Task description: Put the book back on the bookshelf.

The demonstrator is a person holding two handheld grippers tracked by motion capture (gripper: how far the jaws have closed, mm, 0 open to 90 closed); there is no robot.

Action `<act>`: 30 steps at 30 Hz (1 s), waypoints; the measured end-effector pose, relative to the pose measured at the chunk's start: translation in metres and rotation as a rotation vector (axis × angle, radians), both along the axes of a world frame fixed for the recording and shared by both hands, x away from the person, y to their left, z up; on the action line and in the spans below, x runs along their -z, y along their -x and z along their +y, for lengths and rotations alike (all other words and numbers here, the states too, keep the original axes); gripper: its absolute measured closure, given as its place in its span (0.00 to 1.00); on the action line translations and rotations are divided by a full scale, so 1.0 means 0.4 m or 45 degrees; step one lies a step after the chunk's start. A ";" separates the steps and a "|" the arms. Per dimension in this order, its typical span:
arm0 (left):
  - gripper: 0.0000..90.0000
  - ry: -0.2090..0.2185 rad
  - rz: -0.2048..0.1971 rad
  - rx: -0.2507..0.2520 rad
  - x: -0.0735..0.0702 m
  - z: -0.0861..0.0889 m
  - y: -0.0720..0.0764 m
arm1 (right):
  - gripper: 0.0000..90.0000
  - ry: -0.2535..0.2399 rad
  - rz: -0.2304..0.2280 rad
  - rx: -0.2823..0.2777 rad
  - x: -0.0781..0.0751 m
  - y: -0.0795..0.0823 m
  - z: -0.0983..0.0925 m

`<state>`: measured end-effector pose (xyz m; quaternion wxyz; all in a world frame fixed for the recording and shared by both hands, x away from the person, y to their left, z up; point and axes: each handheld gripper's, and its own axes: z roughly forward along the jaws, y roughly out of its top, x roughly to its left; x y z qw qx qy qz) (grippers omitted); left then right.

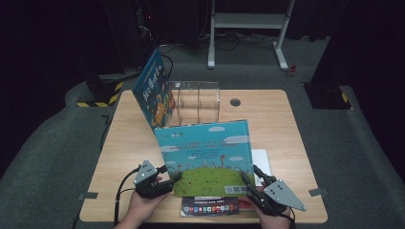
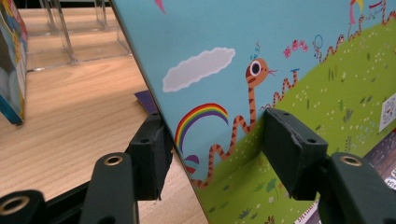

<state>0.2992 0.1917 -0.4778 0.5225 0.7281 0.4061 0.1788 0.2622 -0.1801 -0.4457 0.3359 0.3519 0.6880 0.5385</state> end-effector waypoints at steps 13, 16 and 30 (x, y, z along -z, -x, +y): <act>0.53 -0.070 -0.105 -0.035 -0.005 -0.012 0.011 | 0.65 -0.054 -0.119 0.012 -0.010 0.017 -0.005; 0.53 -0.064 -0.104 -0.034 -0.004 -0.012 0.013 | 0.69 -0.141 -0.074 -0.041 -0.009 0.010 -0.022; 0.53 -0.064 -0.119 -0.051 -0.001 -0.014 0.023 | 0.71 -0.213 0.016 -0.123 -0.015 -0.004 -0.042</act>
